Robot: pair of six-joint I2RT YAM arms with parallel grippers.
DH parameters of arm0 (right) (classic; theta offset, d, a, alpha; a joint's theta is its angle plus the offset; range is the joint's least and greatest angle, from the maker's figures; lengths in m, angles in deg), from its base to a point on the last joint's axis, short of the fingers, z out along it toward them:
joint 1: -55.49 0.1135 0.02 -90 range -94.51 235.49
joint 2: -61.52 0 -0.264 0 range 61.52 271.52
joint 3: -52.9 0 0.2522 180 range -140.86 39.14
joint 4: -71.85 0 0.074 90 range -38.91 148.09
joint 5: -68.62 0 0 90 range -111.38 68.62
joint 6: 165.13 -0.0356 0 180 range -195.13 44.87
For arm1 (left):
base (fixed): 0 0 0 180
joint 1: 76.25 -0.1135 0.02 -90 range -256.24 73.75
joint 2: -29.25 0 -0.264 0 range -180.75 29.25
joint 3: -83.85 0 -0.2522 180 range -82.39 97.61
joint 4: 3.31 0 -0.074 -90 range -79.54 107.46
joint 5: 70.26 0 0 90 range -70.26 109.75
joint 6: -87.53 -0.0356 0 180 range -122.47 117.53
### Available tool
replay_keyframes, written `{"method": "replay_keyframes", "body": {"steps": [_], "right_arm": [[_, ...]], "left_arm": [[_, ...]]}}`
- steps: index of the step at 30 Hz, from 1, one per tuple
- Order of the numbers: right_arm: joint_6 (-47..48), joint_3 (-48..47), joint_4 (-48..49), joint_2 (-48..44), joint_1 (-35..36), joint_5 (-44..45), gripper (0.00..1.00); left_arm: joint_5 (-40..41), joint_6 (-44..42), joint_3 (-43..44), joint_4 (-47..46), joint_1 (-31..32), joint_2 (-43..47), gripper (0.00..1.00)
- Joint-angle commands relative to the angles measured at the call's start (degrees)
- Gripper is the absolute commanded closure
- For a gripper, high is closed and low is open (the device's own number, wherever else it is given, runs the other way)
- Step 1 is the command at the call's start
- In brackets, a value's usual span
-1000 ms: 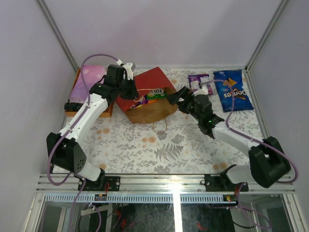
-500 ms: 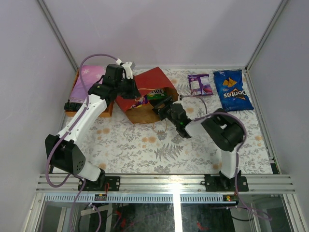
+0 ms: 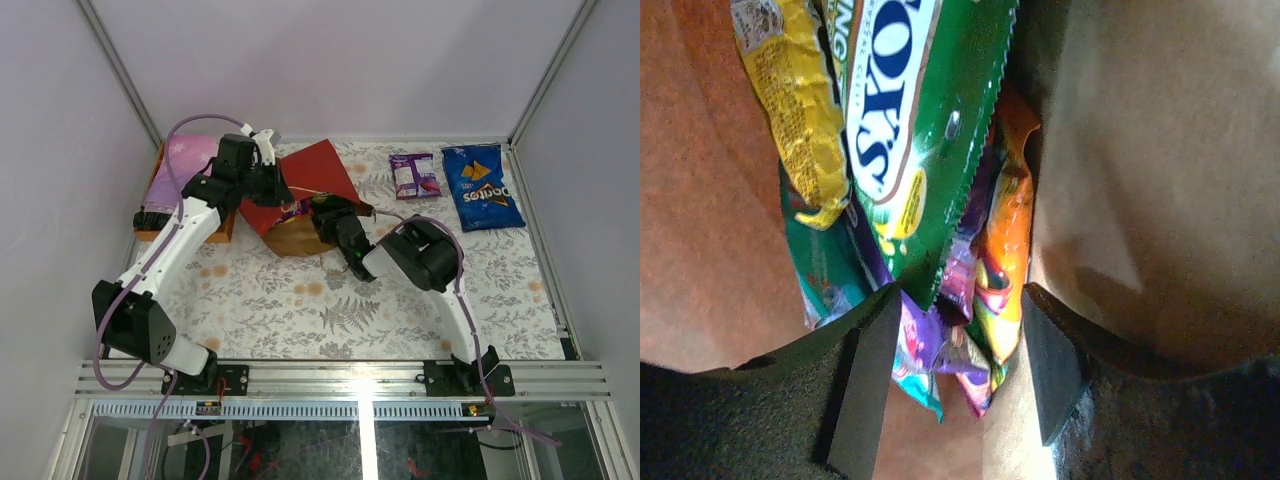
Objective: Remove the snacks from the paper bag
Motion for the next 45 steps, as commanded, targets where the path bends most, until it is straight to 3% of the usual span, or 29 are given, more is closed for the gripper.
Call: {"method": "replay_keyframes", "body": {"steps": [1, 10, 18, 20, 25, 26, 34, 39, 45], "right_arm": [[-0.85, -3.68, 2.17, 2.72, 0.16, 6.84, 0.42], [1.80, -4.00, 3.37, 2.30, -0.70, 9.58, 0.44], [4.87, -4.60, 7.09, 2.59, -2.08, 12.39, 0.54], [5.93, -5.14, 8.30, 2.52, -2.54, 12.26, 0.61], [7.12, -5.68, 9.88, 1.89, -3.37, 10.17, 0.98], [7.47, -5.35, 9.80, 1.30, -3.38, 8.11, 1.00], [11.80, -11.76, -17.97, -10.73, -3.50, -9.57, 1.00], [21.79, -25.91, -41.30, -15.00, -3.31, -17.45, 1.00], [27.76, -27.67, -48.54, -18.49, -3.20, -17.42, 1.00]], "left_arm": [[-1.26, 0.48, -0.68, -3.35, -0.33, 1.96, 1.00], [-1.27, 0.53, -0.81, -3.42, -0.33, 1.66, 1.00], [-1.27, 0.75, -1.21, -3.68, -0.33, 0.93, 1.00], [-1.20, 0.76, -1.15, -3.68, -0.33, 0.78, 1.00], [-0.44, 0.84, -1.22, -3.68, -0.37, 0.37, 1.00], [-0.21, 0.84, -1.21, -3.68, -0.33, 0.39, 1.00], [1.34, 0.88, -1.06, -3.68, -0.41, 0.15, 1.00], [1.44, 1.43, -1.05, -3.77, -1.06, 0.18, 1.00], [0.51, 2.15, -1.12, -4.02, -1.75, 0.12, 1.00]]}}
